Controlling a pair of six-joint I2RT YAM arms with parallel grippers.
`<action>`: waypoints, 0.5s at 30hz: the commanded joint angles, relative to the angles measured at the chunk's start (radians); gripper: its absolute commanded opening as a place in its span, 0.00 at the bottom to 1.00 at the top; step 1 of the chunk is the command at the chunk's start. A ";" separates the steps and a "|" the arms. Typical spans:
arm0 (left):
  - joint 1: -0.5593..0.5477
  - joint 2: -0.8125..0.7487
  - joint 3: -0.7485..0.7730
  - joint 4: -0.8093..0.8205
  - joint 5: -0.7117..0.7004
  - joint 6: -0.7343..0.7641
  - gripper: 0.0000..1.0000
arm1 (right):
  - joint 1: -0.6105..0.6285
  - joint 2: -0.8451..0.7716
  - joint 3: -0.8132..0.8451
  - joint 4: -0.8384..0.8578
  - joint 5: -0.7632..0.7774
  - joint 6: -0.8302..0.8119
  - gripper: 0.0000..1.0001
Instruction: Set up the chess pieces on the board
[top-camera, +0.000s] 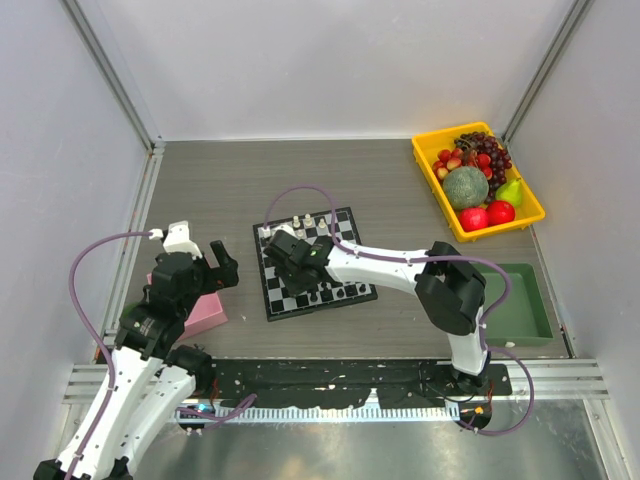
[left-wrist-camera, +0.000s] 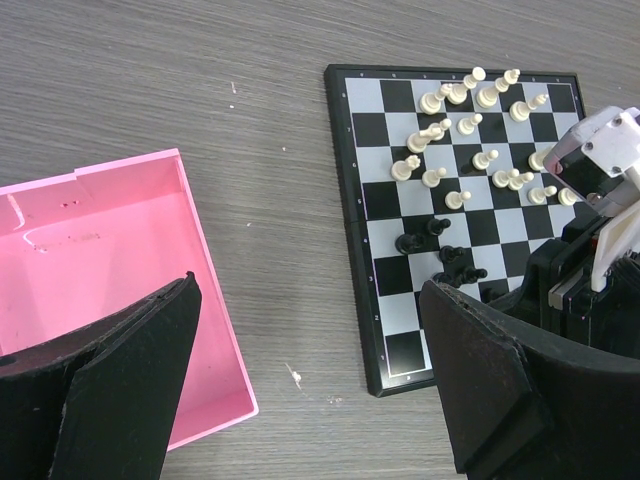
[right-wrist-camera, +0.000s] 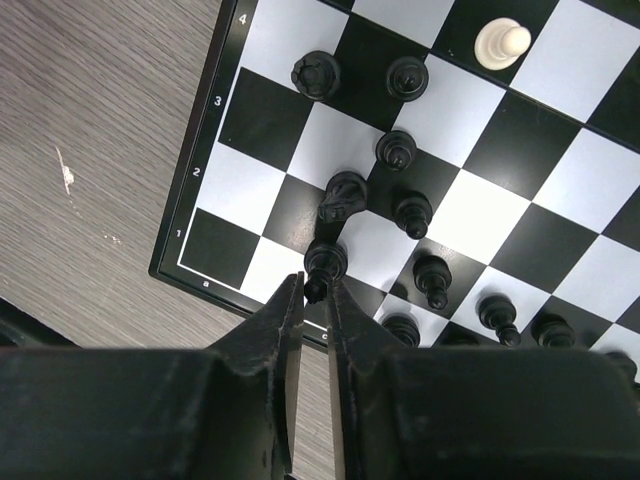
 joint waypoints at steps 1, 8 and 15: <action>-0.001 0.001 0.019 0.016 0.004 0.018 0.99 | 0.007 -0.006 0.040 -0.006 0.008 -0.005 0.17; -0.001 -0.004 0.018 0.013 0.004 0.016 0.99 | 0.027 -0.055 -0.010 -0.019 0.023 0.003 0.13; -0.001 -0.004 0.012 0.016 0.008 0.013 0.99 | 0.038 -0.085 -0.059 -0.017 0.037 0.015 0.12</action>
